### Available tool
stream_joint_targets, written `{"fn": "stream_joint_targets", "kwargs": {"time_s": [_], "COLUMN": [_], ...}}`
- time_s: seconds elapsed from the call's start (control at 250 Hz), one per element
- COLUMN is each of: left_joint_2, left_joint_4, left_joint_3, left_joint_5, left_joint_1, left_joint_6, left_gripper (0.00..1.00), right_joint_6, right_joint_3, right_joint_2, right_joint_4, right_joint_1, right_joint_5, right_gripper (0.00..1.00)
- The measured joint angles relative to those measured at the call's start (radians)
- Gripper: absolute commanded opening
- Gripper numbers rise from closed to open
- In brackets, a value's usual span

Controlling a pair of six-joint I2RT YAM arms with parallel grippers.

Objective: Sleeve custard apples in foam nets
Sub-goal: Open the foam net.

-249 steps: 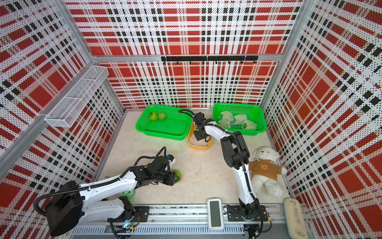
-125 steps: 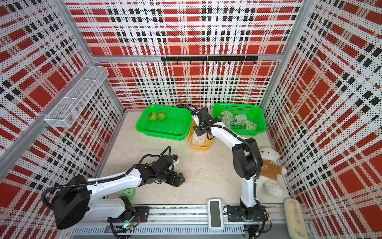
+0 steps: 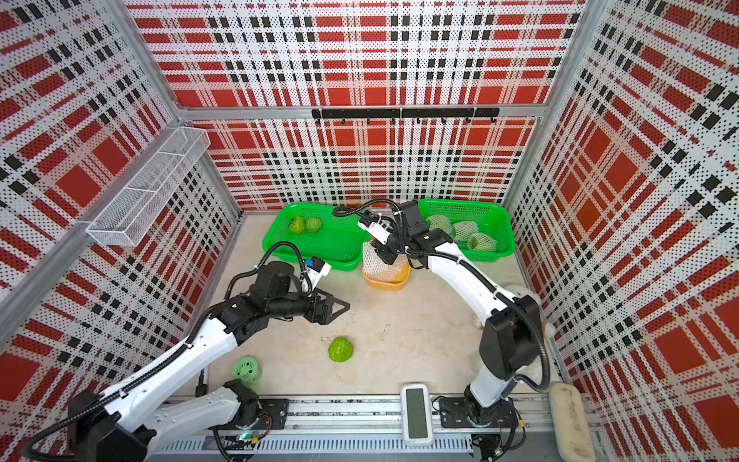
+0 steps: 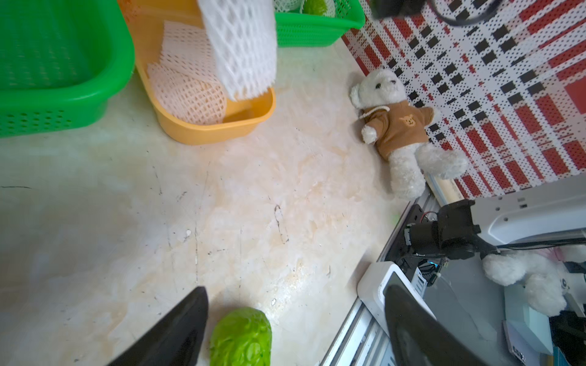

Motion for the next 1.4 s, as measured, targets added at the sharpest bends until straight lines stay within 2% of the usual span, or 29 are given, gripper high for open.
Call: {"fn": "stream_joint_targets", "kwargs": {"time_s": [0.136, 0.236, 0.316, 0.48, 0.66, 0.704, 0.728, 0.78, 0.872, 0.928, 1.044, 1.121, 1.197, 1.273, 1.401], "left_joint_2": [0.019, 0.053, 0.064, 0.064, 0.064, 0.064, 0.064, 0.063, 0.059, 0.048, 0.002, -0.029, -0.042, -0.043, -0.019], "left_joint_4": [0.051, 0.085, 0.107, 0.122, 0.123, 0.122, 0.123, 0.123, 0.131, 0.151, 0.259, 0.360, 0.482, 0.624, 0.814], "left_joint_3": [0.006, 0.035, 0.049, 0.050, 0.050, 0.050, 0.050, 0.050, 0.050, 0.047, 0.011, -0.020, -0.049, -0.087, -0.130], "left_joint_5": [0.075, 0.120, 0.150, 0.183, 0.199, 0.199, 0.200, 0.200, 0.202, 0.201, 0.201, 0.206, 0.210, 0.216, 0.240], "left_joint_1": [0.071, 0.085, 0.085, 0.087, 0.093, 0.094, 0.097, 0.101, 0.119, 0.137, 0.195, 0.256, 0.320, 0.380, 0.459], "left_joint_6": [0.003, 0.003, 0.002, 0.001, 0.004, 0.003, 0.003, 0.003, -0.001, -0.021, -0.098, -0.188, -0.296, -0.419, -0.634], "left_gripper": [0.65, 0.63, 0.59, 0.33, 0.10, 0.09, 0.04, 0.02, 0.00, 0.00, 0.00, 0.00, 0.00, 0.00, 0.00], "right_joint_6": [-0.071, -0.106, -0.126, -0.144, -0.144, -0.142, -0.139, -0.121, -0.077, -0.017, 0.106, 0.204, 0.315, 0.442, 0.650], "right_joint_3": [-0.006, -0.005, -0.005, -0.005, -0.005, -0.005, -0.005, -0.005, -0.007, -0.026, -0.152, -0.253, -0.343, -0.412, -0.499], "right_joint_2": [-0.058, -0.067, -0.066, -0.066, -0.066, -0.066, -0.066, -0.066, -0.068, -0.080, -0.163, -0.230, -0.279, -0.292, -0.259], "right_joint_4": [-0.040, -0.072, -0.107, -0.145, -0.153, -0.153, -0.153, -0.152, -0.129, -0.095, 0.031, 0.125, 0.247, 0.394, 0.663], "right_joint_1": [0.071, 0.132, 0.175, 0.219, 0.223, 0.223, 0.223, 0.222, 0.204, 0.179, 0.101, 0.067, 0.061, 0.061, 0.061], "right_joint_5": [-0.092, -0.106, -0.100, -0.069, -0.042, -0.039, -0.037, -0.032, -0.045, -0.082, -0.167, -0.218, -0.274, -0.329, -0.404], "right_gripper": [0.00, 0.00, 0.00, 0.00, 0.00, 0.07, 0.15, 0.32, 0.53, 0.60, 0.65, 0.65, 0.57, 0.44, 0.16]}}
